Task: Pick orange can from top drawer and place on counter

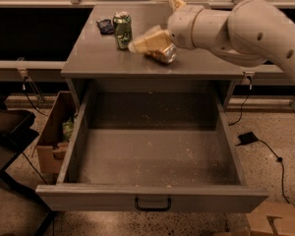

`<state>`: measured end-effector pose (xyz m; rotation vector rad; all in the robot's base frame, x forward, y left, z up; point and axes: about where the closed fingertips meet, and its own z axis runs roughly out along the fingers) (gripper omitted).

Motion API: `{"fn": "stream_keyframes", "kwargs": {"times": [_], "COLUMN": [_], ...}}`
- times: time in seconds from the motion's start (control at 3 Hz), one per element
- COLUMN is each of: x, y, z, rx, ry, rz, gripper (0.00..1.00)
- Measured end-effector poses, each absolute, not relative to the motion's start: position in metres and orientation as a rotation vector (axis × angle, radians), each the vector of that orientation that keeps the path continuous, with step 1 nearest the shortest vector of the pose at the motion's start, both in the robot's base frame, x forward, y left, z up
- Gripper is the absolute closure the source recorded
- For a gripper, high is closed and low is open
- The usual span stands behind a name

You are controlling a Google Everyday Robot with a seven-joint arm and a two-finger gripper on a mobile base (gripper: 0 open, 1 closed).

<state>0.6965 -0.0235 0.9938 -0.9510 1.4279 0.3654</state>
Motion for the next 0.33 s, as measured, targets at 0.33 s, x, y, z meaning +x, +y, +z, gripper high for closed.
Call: {"fn": "stream_keyframes", "kwargs": {"times": [0.33], "x": [0.6542], "y": [-0.0481], "z": [0.9845], "rx": [-1.095], "ry": [1.573], "rz": [0.191], "gripper": [0.0]}}
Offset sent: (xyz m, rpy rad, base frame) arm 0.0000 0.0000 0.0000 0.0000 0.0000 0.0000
